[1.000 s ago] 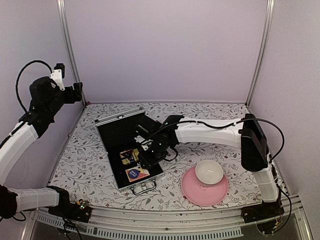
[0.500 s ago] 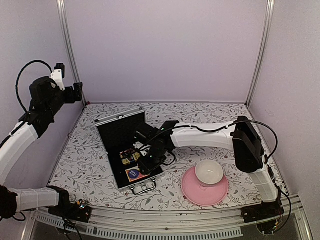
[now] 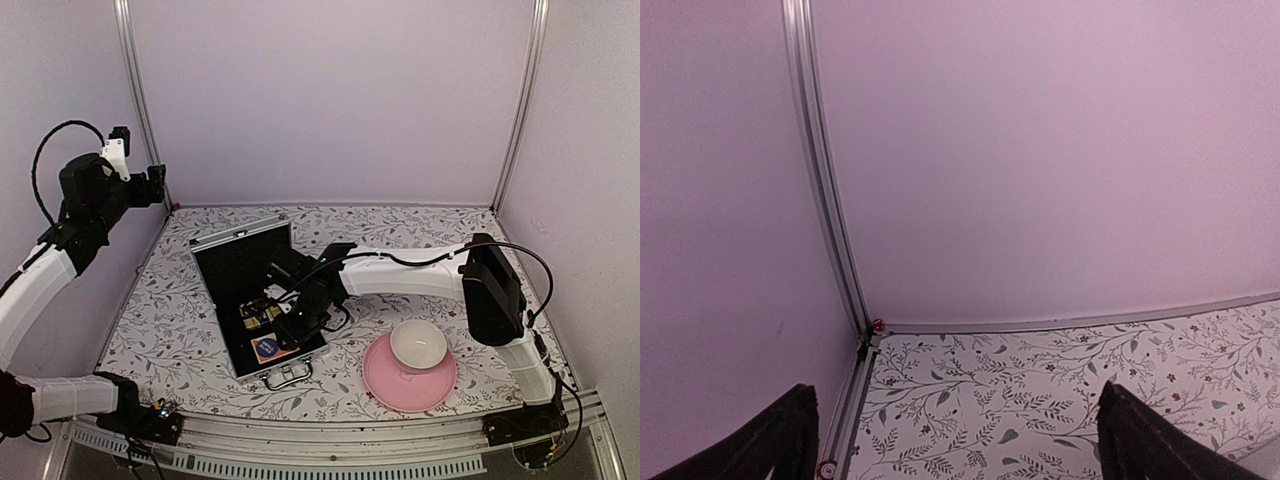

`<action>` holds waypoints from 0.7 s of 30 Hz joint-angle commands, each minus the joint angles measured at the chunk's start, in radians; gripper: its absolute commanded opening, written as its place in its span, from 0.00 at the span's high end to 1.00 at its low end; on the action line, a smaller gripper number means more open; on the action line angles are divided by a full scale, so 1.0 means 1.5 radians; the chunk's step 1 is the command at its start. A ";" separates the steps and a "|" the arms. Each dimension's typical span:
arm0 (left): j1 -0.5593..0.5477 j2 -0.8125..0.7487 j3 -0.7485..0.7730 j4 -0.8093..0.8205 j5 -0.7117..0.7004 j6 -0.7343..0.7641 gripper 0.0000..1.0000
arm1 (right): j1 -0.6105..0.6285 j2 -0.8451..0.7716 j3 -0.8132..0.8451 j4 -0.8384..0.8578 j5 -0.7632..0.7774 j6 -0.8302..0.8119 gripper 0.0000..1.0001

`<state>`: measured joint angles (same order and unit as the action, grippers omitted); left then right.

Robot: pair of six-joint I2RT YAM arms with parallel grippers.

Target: Pack up texas hold em set

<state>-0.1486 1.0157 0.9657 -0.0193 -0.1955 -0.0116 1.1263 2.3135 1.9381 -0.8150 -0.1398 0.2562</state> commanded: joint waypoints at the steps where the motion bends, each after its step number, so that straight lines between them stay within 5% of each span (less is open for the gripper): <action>1: -0.008 0.002 -0.008 0.017 -0.001 0.006 0.03 | 0.009 0.017 0.023 0.010 -0.006 -0.009 0.50; 21: -0.008 0.000 -0.007 0.016 -0.001 0.005 0.03 | 0.015 0.046 0.033 -0.001 0.006 -0.012 0.47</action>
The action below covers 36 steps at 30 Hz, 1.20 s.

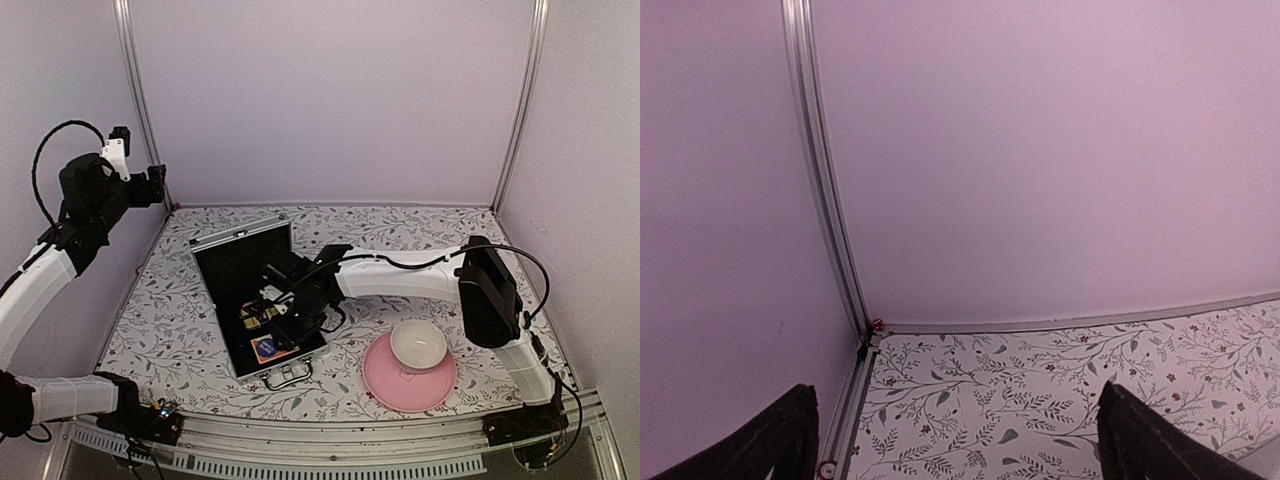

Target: Pack up texas hold em set

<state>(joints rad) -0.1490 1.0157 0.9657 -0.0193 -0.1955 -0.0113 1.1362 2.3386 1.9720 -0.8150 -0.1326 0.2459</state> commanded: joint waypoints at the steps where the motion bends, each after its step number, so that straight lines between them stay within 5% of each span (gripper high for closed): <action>1: -0.007 0.000 -0.007 0.016 -0.001 0.005 0.03 | 0.008 0.028 0.010 -0.001 0.002 -0.005 0.46; 28: -0.009 -0.001 -0.007 0.016 -0.002 0.006 0.03 | 0.006 -0.045 0.012 0.034 0.033 -0.006 0.10; 36: -0.009 -0.009 -0.008 0.019 0.002 0.002 0.03 | -0.020 -0.126 -0.014 0.071 0.043 0.006 0.08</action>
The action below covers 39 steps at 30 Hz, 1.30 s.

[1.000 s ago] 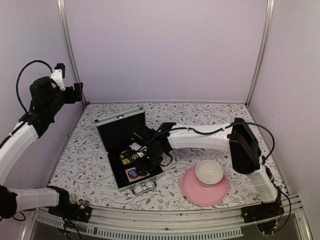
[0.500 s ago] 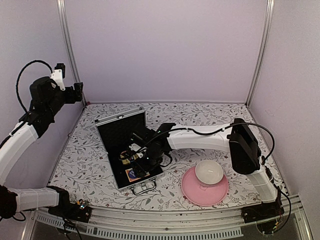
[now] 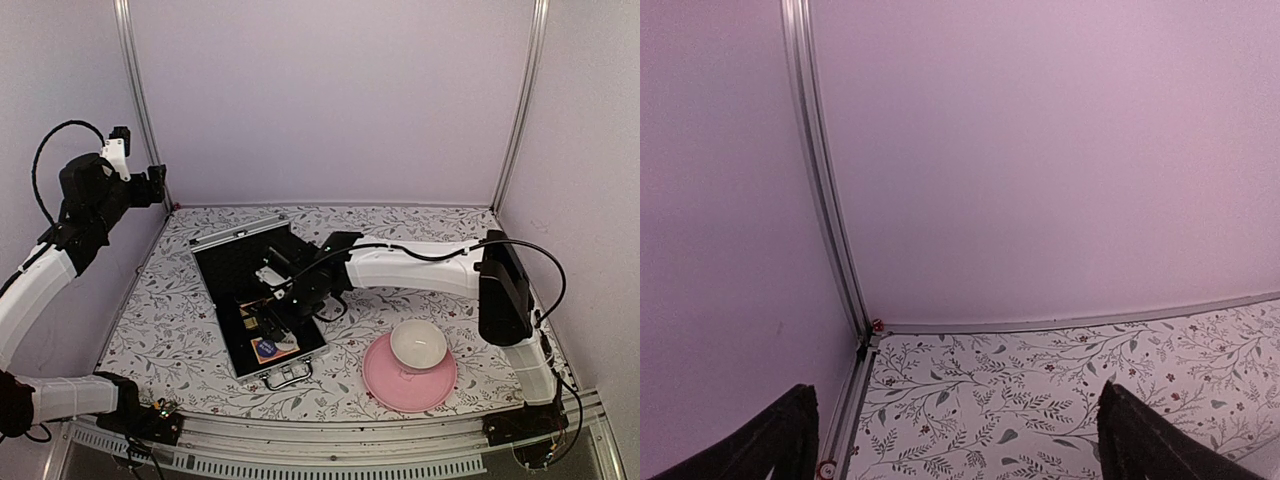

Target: Pack up texas hold em set

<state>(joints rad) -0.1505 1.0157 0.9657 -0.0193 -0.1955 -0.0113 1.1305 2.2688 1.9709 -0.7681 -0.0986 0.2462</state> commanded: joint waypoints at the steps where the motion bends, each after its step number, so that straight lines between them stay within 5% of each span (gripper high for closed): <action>1: -0.008 -0.008 -0.009 0.020 0.004 0.002 0.03 | -0.022 -0.095 -0.030 0.051 0.023 0.009 0.09; 9: -0.014 0.026 -0.002 0.014 0.034 0.001 0.03 | -0.098 -0.257 -0.241 0.173 0.011 0.044 0.07; 16: -0.062 0.072 0.045 0.003 0.166 -0.066 0.03 | -0.187 -0.369 -0.389 0.279 -0.008 0.053 0.03; 27: -0.165 0.201 0.185 -0.215 0.259 -0.142 0.03 | -0.335 -0.414 -0.434 0.369 -0.032 0.067 0.01; 39: -0.202 0.213 0.159 -0.328 0.385 -0.258 0.06 | -0.396 -0.416 -0.467 0.490 -0.202 0.058 0.01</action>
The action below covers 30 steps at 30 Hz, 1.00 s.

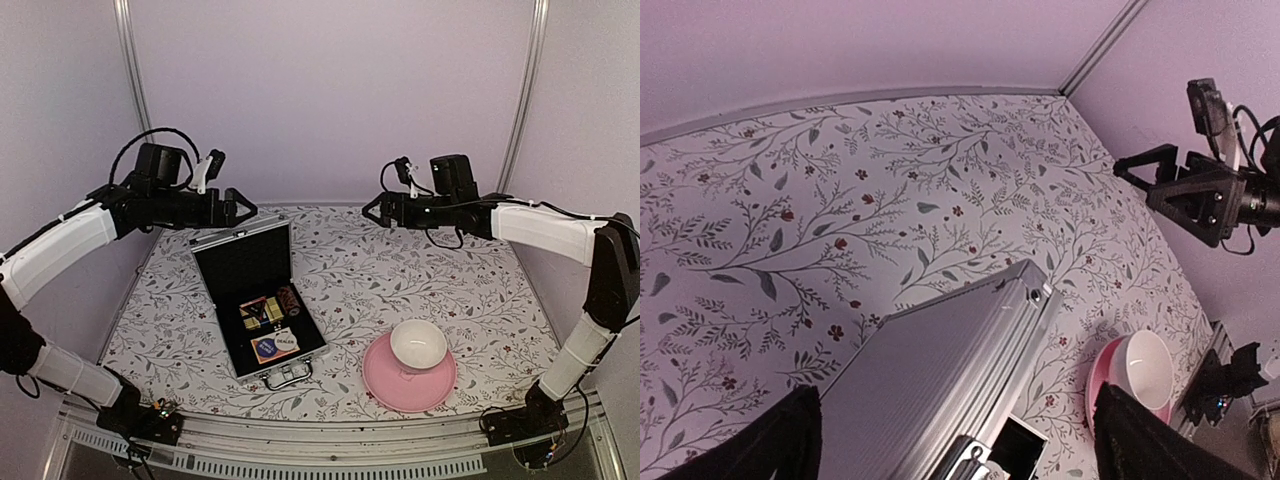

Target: Pack up texas hold em set

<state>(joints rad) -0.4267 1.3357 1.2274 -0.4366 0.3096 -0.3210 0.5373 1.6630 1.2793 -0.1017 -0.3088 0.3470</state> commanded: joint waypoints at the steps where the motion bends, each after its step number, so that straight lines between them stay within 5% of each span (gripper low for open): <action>1: -0.025 -0.001 -0.019 -0.056 0.051 -0.057 0.06 | -0.001 -0.011 -0.007 0.046 -0.066 -0.011 0.01; 17: -0.134 -0.031 -0.129 -0.068 0.209 -0.091 0.08 | -0.007 -0.028 -0.040 0.011 -0.141 -0.059 0.04; 25: -0.138 -0.080 -0.193 -0.105 -0.026 -0.153 0.13 | 0.042 -0.071 -0.108 -0.011 -0.164 -0.017 0.09; 30: -0.137 -0.122 -0.273 -0.088 -0.054 -0.233 0.11 | 0.121 -0.063 -0.133 -0.016 -0.130 0.033 0.10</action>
<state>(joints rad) -0.6216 1.1980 0.9028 -0.5621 0.3180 -0.5625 0.6350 1.5822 1.1084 -0.1120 -0.5255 0.3305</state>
